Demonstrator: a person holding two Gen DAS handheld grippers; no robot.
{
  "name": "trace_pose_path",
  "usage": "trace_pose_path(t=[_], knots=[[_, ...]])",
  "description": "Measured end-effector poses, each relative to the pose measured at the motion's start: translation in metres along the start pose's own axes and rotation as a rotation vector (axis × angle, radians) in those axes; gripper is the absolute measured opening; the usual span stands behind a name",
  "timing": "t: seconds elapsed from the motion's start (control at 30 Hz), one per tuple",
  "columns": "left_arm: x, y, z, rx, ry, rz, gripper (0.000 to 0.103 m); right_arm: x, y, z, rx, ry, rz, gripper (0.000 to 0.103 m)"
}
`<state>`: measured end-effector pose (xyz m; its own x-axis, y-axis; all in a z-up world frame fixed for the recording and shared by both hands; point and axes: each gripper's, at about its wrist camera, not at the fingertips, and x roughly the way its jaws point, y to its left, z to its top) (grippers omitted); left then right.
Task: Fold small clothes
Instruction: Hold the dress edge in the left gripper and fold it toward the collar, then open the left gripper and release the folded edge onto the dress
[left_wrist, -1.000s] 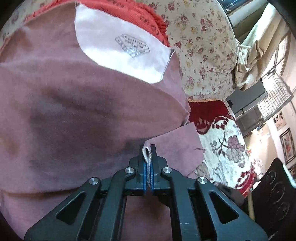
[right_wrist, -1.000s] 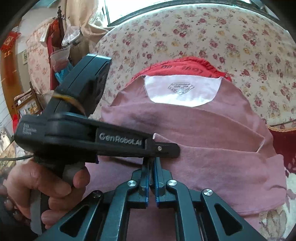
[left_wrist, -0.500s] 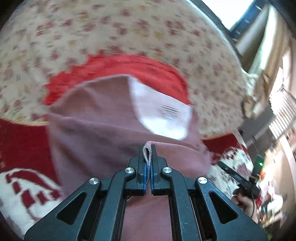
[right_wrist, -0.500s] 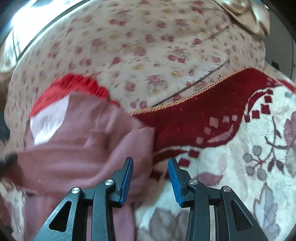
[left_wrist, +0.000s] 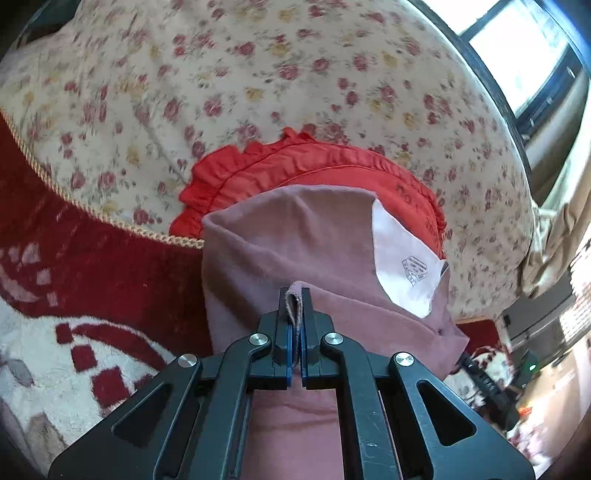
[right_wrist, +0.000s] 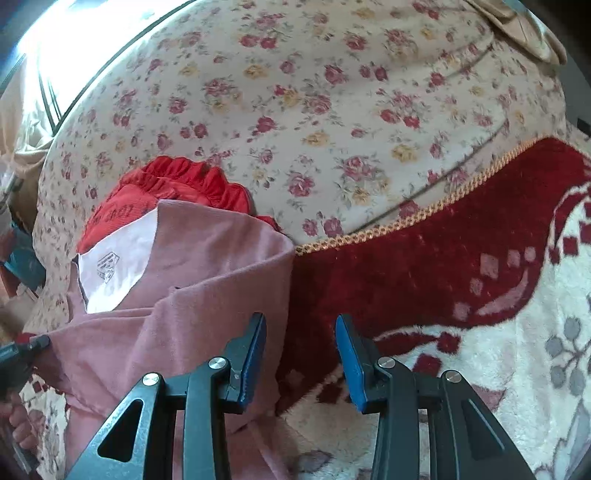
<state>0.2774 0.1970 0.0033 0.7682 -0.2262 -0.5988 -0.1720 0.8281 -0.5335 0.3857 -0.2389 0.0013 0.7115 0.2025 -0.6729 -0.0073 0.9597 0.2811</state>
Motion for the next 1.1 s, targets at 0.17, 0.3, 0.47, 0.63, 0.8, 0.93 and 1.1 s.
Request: trace_pose_path(t=[0.17,0.3,0.47,0.63,0.8,0.93,1.1], knots=[[0.001,0.011,0.001,-0.05,-0.011,0.061,0.001,-0.007,0.015,0.0,-0.057,-0.027,0.042,0.039],[0.001,0.027,-0.003,-0.117,-0.016,0.134,0.001,-0.003,0.025,-0.005,-0.094,0.007,0.071,0.04],[0.006,0.015,-0.005,-0.077,-0.033,0.163,0.001,-0.019,0.05,-0.007,-0.18,-0.062,0.117,0.044],[0.026,0.004,-0.001,0.008,-0.029,0.192,0.001,0.032,0.069,-0.011,-0.271,0.016,-0.096,0.044],[0.039,0.025,0.003,-0.022,0.008,0.223,0.005,0.073,0.029,-0.005,-0.086,0.126,-0.079,0.049],[0.027,0.037,0.009,-0.052,-0.001,0.249,0.011,0.067,0.027,-0.003,-0.1,0.112,-0.113,0.053],[-0.004,0.046,0.005,-0.079,-0.031,0.252,0.01,0.024,0.045,0.002,-0.165,0.004,-0.168,0.053]])
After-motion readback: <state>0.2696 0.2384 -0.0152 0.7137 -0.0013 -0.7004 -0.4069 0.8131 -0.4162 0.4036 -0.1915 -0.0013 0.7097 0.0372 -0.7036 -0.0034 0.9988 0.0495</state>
